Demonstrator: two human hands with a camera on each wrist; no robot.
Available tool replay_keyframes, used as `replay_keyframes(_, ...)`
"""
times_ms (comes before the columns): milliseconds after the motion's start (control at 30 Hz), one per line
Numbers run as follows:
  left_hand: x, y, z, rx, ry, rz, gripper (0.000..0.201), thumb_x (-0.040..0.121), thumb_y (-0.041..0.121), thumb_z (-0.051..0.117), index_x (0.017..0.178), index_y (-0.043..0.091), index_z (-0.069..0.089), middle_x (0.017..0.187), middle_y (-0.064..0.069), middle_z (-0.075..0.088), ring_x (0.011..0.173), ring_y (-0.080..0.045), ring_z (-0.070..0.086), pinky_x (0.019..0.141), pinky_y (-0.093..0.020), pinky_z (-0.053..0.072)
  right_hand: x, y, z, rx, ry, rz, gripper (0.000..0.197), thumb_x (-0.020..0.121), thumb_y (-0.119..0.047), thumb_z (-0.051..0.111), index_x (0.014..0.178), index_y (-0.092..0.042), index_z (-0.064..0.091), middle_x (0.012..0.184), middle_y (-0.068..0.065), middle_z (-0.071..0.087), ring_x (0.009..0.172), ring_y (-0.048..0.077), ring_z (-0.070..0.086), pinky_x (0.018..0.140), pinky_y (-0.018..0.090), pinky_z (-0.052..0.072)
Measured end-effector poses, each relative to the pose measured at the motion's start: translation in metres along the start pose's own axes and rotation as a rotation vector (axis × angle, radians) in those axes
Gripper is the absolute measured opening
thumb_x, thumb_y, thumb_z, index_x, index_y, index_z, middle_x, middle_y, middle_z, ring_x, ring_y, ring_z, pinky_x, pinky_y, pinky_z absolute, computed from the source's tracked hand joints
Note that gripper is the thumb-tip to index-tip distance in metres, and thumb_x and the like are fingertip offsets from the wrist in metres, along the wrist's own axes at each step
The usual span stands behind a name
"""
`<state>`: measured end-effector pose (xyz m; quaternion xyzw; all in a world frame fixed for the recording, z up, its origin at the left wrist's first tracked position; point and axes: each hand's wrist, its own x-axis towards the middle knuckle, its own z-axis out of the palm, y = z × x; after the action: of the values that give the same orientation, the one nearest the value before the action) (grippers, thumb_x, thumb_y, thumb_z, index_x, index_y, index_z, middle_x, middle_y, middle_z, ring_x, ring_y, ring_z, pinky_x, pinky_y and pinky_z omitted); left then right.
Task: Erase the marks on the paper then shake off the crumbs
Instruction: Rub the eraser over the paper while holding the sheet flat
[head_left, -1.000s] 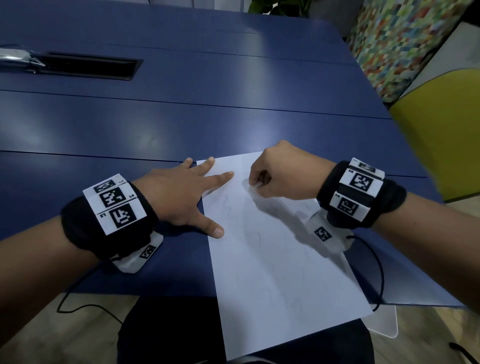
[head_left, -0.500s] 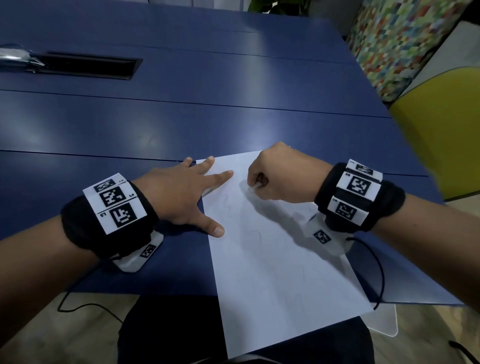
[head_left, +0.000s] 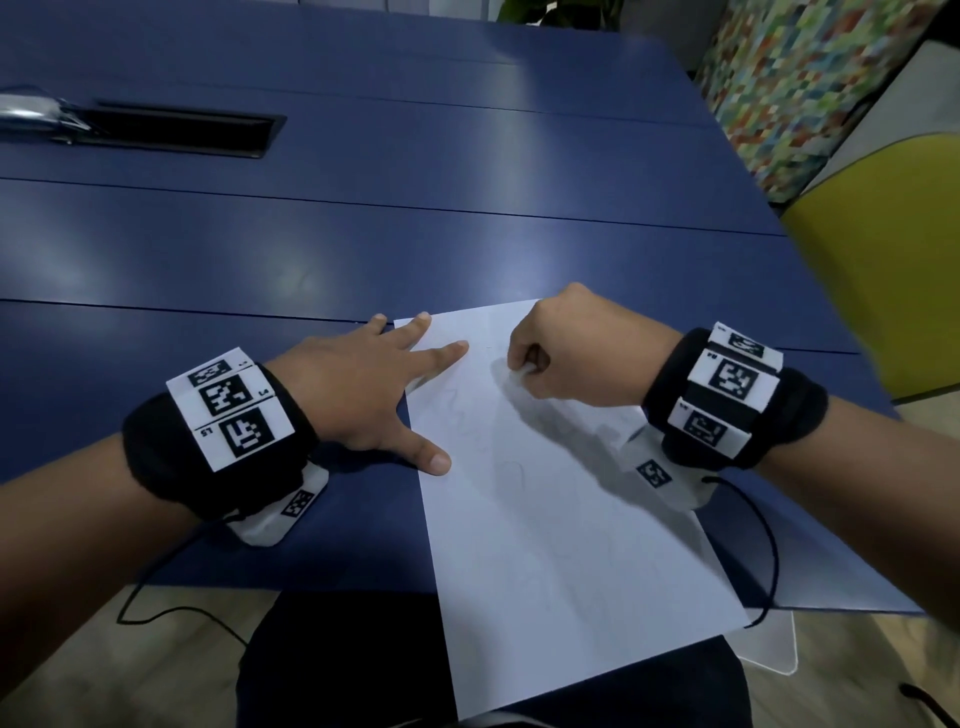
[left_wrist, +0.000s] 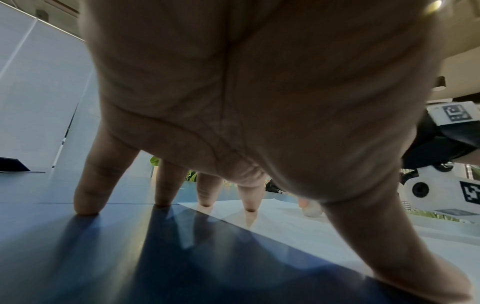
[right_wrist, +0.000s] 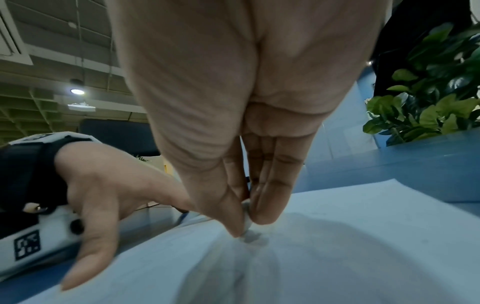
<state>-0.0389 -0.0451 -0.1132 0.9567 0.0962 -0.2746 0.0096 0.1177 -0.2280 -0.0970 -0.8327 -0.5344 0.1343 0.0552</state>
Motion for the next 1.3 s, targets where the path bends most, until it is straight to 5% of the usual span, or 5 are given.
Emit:
replay_keyframes(533,-0.008,0.008,-0.002,0.006,0.017,-0.020,0.128,0.056,0.107,0.044,0.158,0.057,-0.015,0.175,0.009,-0.008,0.161,-0.024,0.004,0.115,-0.055,0.039,-0.001,0.009,0.000,-0.010,0.033,0.084,0.013,0.084,-0.017,0.064,0.088,-0.020,0.076,0.082,-0.001,0.071,0.076,0.026,0.068,0.069,0.045,0.063)
replay_keyframes(633,-0.024,0.020,0.003,0.119,0.110,-0.024,0.118,0.058,0.109,0.030,0.159,0.049,0.015,0.144,0.003,0.042,0.133,-0.024,0.045,0.108,-0.045,0.041,-0.004,0.006,0.005,0.006,0.007,0.055,0.019,0.086,-0.015,0.062,0.095,-0.020,0.078,0.083,-0.005,0.073,0.079,0.020,0.068,0.072,0.043,0.063)
replay_keyframes(800,-0.033,0.030,-0.009,0.096,0.192,0.012,0.076,0.071,0.098,0.046,0.114,0.036,0.059,0.108,0.011,0.049,0.106,-0.018,0.052,0.078,-0.038,0.044,-0.010,0.006,0.005,0.049,-0.007,-0.016,0.023,0.088,-0.018,0.066,0.103,-0.025,0.081,0.079,-0.016,0.070,0.067,-0.006,0.058,0.069,0.021,0.055)
replay_keyframes(933,0.005,0.017,-0.012,0.059,0.093,0.112,0.130,0.058,0.101,0.057,0.164,0.042,0.011,0.174,0.008,0.008,0.159,-0.031,0.013,0.123,-0.054,0.028,-0.017,-0.004,0.005,0.077,-0.025,-0.085,0.012,0.091,-0.030,0.070,0.098,-0.028,0.081,0.078,-0.015,0.073,0.066,-0.008,0.059,0.071,0.025,0.057)
replay_keyframes(1300,0.023,0.016,-0.008,0.108,0.022,0.155,0.149,0.056,0.103,0.056,0.164,0.032,-0.017,0.171,0.019,-0.020,0.159,-0.033,-0.019,0.126,-0.064,0.007,-0.025,-0.017,0.010,-0.047,-0.065,-0.072,0.017,0.086,-0.021,0.060,0.089,-0.022,0.077,0.079,-0.003,0.074,0.072,0.020,0.064,0.068,0.038,0.057)
